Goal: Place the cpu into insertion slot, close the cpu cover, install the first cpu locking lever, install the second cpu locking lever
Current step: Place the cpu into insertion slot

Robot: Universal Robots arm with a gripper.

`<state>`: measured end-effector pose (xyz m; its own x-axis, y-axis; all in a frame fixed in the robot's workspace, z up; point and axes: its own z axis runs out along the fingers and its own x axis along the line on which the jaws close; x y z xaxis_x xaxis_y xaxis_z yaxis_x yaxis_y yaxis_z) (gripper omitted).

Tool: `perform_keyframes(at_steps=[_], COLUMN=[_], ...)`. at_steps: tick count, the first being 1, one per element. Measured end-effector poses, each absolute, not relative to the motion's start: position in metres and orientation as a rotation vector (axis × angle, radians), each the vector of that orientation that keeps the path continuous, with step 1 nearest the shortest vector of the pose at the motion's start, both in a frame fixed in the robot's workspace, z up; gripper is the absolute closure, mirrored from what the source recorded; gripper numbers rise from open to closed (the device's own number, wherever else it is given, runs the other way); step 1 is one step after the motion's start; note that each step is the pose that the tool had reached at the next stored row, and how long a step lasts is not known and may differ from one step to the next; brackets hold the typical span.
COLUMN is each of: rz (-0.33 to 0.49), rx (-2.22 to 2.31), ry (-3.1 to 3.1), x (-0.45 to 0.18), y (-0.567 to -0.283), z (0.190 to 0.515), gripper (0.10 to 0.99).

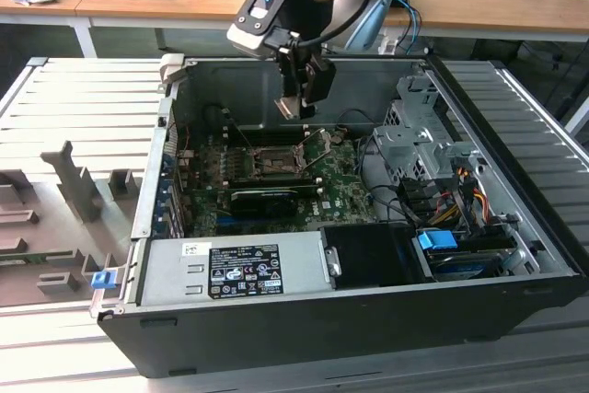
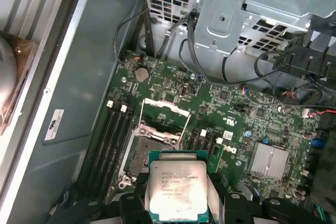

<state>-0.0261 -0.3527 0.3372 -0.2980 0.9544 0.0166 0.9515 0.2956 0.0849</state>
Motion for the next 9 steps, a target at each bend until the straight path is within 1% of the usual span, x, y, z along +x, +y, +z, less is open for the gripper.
perform_keyframes(at_steps=[9], rz=[0.121], rx=[1.867], ry=[2.477], x=[-0.0261], y=[-0.3527], z=[0.3359], gripper=[0.561])
